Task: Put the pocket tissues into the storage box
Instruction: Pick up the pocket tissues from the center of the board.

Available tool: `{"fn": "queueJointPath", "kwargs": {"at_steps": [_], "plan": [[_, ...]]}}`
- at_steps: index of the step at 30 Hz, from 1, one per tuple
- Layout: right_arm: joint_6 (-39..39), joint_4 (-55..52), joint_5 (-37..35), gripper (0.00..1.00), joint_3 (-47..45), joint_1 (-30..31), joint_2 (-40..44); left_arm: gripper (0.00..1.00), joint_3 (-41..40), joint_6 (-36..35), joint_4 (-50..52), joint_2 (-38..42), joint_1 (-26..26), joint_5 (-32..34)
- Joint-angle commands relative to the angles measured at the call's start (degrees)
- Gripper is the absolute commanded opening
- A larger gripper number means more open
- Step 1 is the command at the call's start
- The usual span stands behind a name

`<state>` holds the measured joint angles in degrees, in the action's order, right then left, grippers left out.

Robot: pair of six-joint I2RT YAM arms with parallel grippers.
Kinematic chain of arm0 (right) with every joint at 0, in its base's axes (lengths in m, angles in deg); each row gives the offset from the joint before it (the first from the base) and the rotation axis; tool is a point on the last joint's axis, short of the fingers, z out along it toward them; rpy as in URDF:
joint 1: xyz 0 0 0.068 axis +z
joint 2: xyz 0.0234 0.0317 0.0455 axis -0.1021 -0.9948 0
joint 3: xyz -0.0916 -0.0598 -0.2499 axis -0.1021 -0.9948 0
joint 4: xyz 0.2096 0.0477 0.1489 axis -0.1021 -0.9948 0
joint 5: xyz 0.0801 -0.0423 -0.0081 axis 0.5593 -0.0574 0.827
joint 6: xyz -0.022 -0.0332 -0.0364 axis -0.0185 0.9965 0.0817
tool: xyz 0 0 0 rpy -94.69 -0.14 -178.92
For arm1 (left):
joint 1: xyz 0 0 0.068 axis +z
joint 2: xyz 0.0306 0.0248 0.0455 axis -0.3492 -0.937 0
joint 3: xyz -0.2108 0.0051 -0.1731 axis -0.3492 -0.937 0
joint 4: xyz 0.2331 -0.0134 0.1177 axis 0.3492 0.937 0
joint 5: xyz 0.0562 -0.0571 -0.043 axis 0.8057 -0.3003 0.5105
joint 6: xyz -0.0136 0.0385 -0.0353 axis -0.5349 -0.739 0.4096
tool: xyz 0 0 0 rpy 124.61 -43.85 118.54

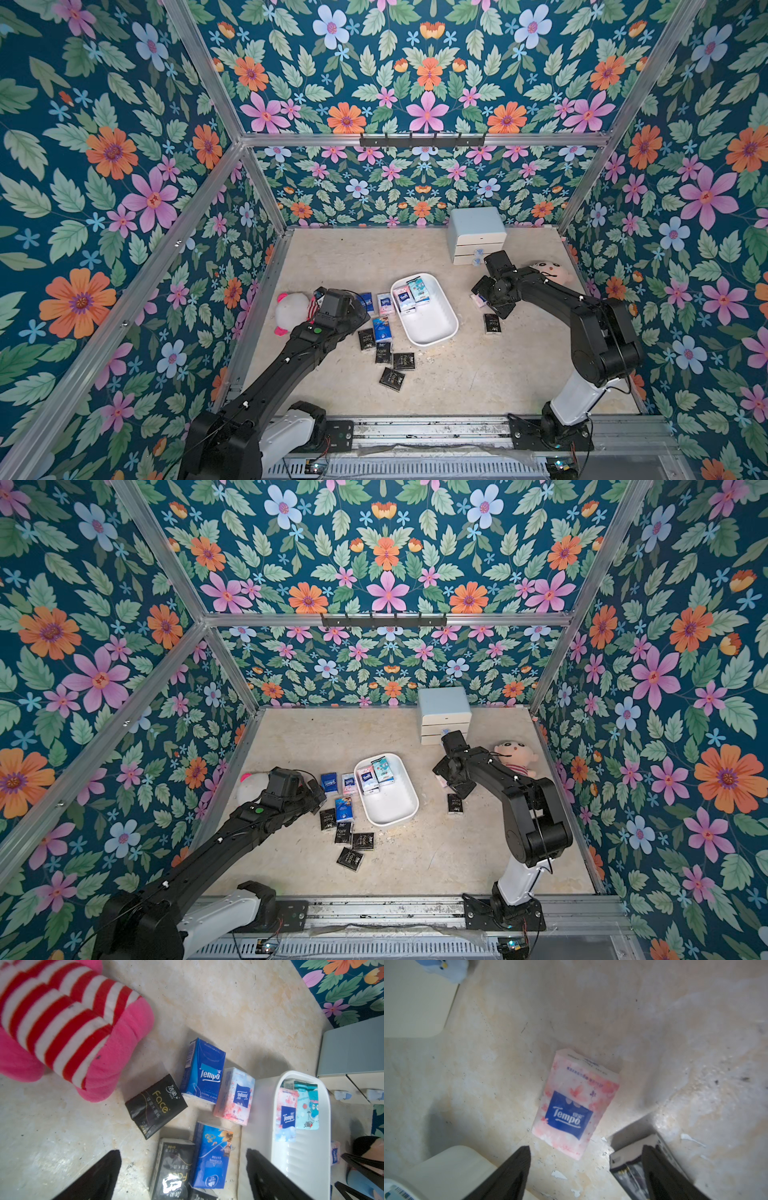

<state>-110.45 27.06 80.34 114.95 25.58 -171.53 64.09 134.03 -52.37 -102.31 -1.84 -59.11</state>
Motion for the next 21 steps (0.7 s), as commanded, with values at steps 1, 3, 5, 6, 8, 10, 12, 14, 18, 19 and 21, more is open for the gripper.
{"fn": "queueJointPath", "kwargs": {"at_steps": [1,3,5,6,8,10,12,14,18,19,21], "plan": [[-2.3,2.3,0.9,0.89,1.3,-0.1,-1.7,0.99,1.1,-1.6,0.7,-0.3,0.0,0.2],[-3.0,3.2,0.8,0.89,1.8,-0.2,-3.0,0.99,1.1,-1.4,0.8,0.1,0.0,0.4],[-3.1,3.5,0.7,0.89,2.6,-0.3,-4.7,0.99,0.7,-0.9,0.8,0.8,0.0,0.4],[-3.0,3.3,0.6,0.89,3.3,-0.3,-5.6,0.99,0.3,-0.5,0.8,1.4,0.0,0.4],[-2.4,3.2,0.8,0.88,4.3,-0.5,-7.3,1.00,-0.6,0.1,0.9,2.5,0.0,0.8],[-1.9,2.9,0.5,0.87,4.9,-0.5,-8.3,0.99,-1.5,0.9,1.2,3.9,0.0,1.2],[-1.1,2.8,-0.1,0.83,5.4,-0.5,-8.7,0.99,-2.6,1.5,1.6,5.3,0.0,1.6],[-0.2,2.7,-0.6,0.76,5.4,-0.5,-8.7,0.99,-3.3,2.0,2.0,6.2,0.0,1.9],[1.9,2.3,-2.0,0.58,4.8,-0.5,-7.8,0.99,-4.4,2.5,2.4,7.5,0.0,2.2],[2.4,2.2,-2.4,0.54,4.7,-0.4,-7.5,0.99,-4.5,2.5,2.4,7.5,0.0,2.2],[3.8,1.9,-3.3,0.49,4.5,-0.3,-6.5,0.99,-4.6,2.3,2.2,7.3,0.0,2.2]]}}
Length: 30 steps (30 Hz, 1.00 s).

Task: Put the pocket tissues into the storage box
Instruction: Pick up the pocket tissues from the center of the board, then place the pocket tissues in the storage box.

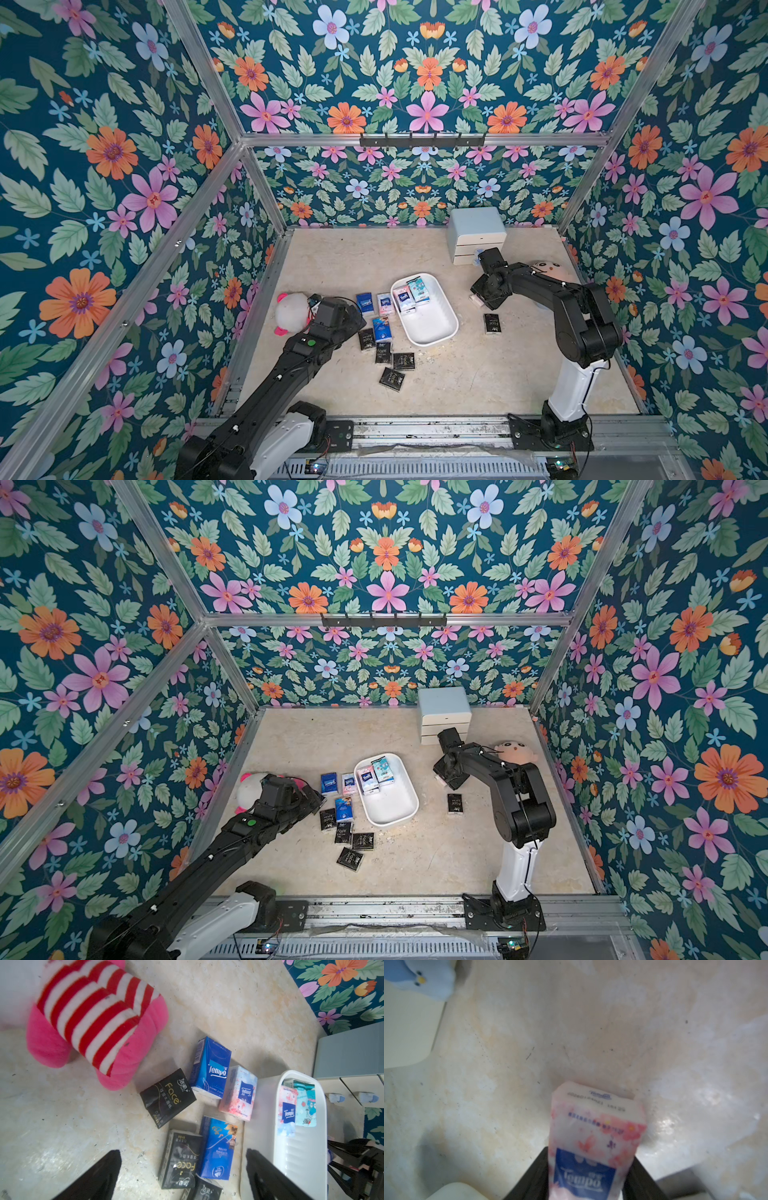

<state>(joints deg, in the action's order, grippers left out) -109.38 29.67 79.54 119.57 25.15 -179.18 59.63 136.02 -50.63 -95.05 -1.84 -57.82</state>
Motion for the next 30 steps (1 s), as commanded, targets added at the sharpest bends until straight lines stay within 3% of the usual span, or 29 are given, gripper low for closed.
{"fn": "queueJointPath", "kwargs": {"at_steps": [1,7,15,21,30], "plan": [[3.5,-1.0,-3.0,0.48,-0.1,0.3,1.7,0.99,-0.2,0.2,0.1,-0.2,0.0,0.8],[12.7,-3.2,-5.3,0.50,1.7,4.3,5.5,0.99,-2.2,-1.1,-5.2,-2.0,3.0,-4.8],[20.2,-3.5,-1.6,0.52,3.1,15.6,10.0,0.99,-1.5,-7.6,-4.7,-3.4,14.8,-16.0],[22.9,-1.7,2.1,0.52,3.4,23.3,10.1,0.99,2.2,-13.0,-1.1,-5.4,16.7,-17.8],[29.5,-1.9,3.8,0.52,7.2,29.6,1.7,0.99,3.3,-13.0,-1.3,-5.9,17.4,-20.7]]}}
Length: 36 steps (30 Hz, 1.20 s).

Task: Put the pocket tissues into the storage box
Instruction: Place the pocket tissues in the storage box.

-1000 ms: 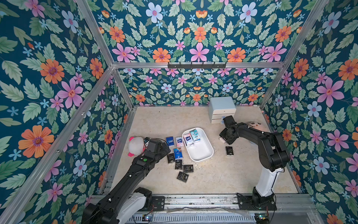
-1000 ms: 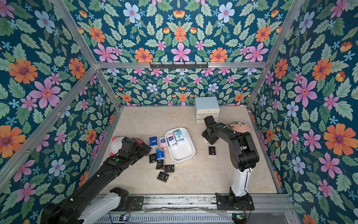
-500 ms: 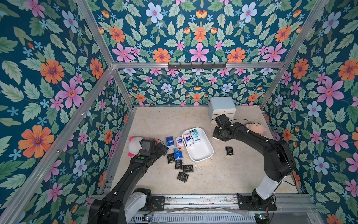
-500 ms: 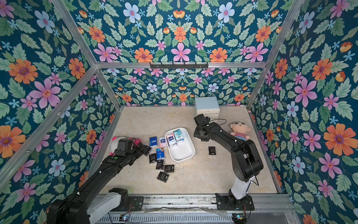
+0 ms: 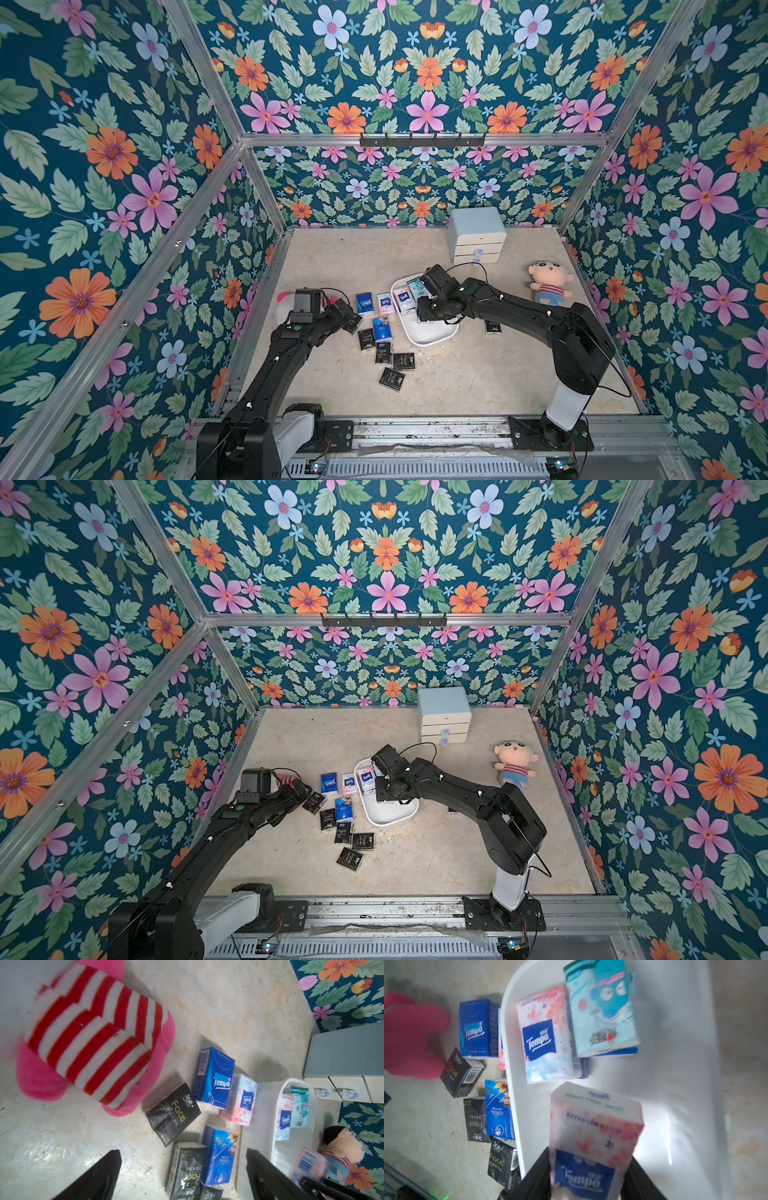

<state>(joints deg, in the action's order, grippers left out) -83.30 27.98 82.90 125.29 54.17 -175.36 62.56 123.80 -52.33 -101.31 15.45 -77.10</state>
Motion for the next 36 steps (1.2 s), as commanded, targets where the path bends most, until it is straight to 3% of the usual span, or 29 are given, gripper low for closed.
{"fn": "queueJointPath", "kwargs": {"at_steps": [1,16,21,24,29,36], "plan": [[4.0,-0.7,0.8,0.52,2.1,0.5,-3.3,0.99,0.2,-0.7,0.5,0.7,0.1,-1.4],[14.0,-7.1,2.8,0.57,13.6,0.5,-15.4,0.99,-3.0,3.6,2.8,8.0,0.2,2.1],[15.2,-9.5,3.3,0.73,15.0,0.5,-15.5,0.99,-3.3,4.3,2.8,8.4,0.2,2.1],[14.8,-9.9,3.1,0.76,14.4,0.5,-13.8,0.99,-2.9,3.7,2.8,7.7,0.2,1.5],[12.5,-8.7,1.9,0.77,13.1,0.5,-10.3,1.00,-1.2,1.8,3.4,5.4,0.2,0.5],[8.4,-3.6,3.3,0.67,12.0,0.6,-10.4,0.99,0.6,-0.4,3.4,3.2,0.1,-0.4]]}}
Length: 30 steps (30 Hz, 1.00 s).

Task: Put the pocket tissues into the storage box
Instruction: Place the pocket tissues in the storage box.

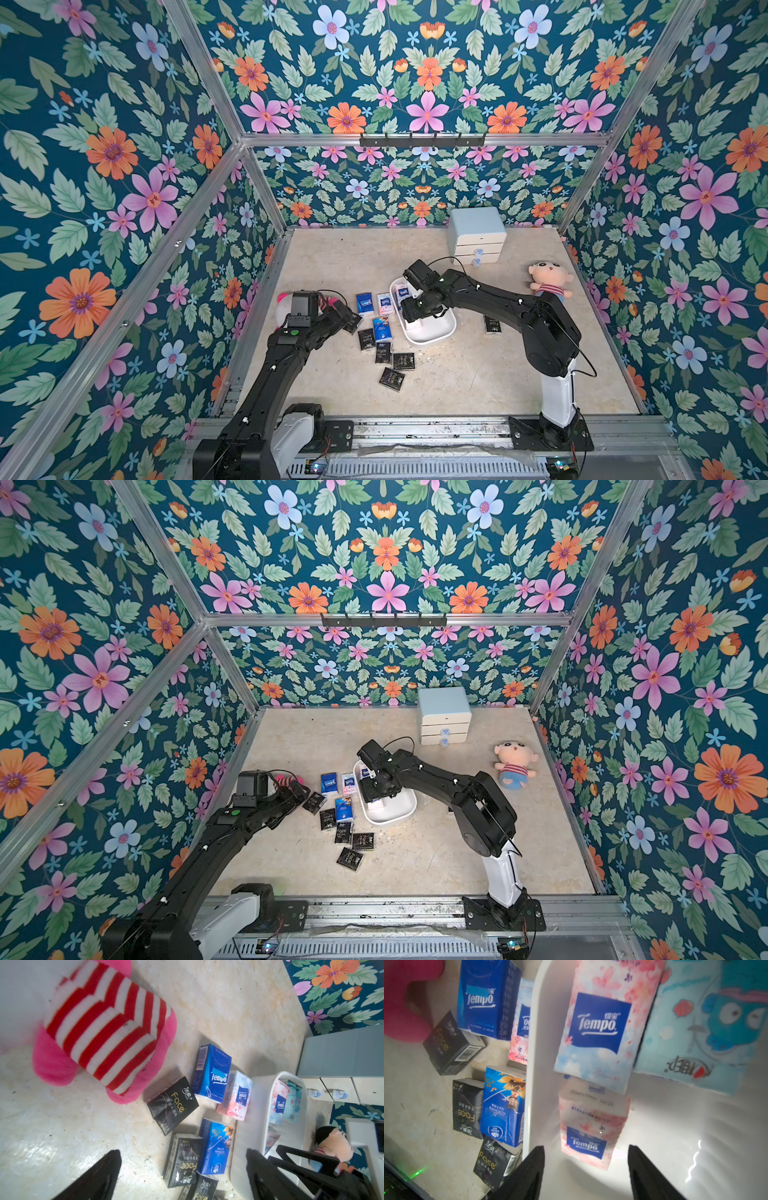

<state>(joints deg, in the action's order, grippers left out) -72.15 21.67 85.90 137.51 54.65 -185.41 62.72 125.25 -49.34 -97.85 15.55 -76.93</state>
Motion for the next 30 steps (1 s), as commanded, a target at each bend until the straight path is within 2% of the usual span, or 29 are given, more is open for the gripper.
{"fn": "queueJointPath", "kwargs": {"at_steps": [1,10,16,19,24,30], "plan": [[-3.0,3.0,-0.1,0.66,-0.1,0.0,-0.9,0.99,0.3,-1.9,0.4,-0.2,0.0,-0.5],[-4.1,3.1,-0.4,0.56,-1.9,0.0,-2.1,0.99,-0.9,-1.3,1.4,2.1,0.1,-0.3],[-3.4,3.6,0.1,0.55,-2.2,0.0,-1.9,0.99,-1.4,-0.2,1.4,3.7,0.0,-0.2],[-3.3,4.2,0.5,0.59,-1.4,0.0,-2.5,0.99,-1.2,-0.2,1.5,3.6,0.0,-0.1],[-4.0,5.1,1.6,0.57,0.7,-0.1,-4.1,0.99,-1.2,0.1,1.2,3.3,0.0,-0.4],[-5.9,5.5,-0.9,0.57,1.0,-0.4,-2.9,0.99,-0.8,0.0,1.6,3.5,0.0,-0.7]]}}
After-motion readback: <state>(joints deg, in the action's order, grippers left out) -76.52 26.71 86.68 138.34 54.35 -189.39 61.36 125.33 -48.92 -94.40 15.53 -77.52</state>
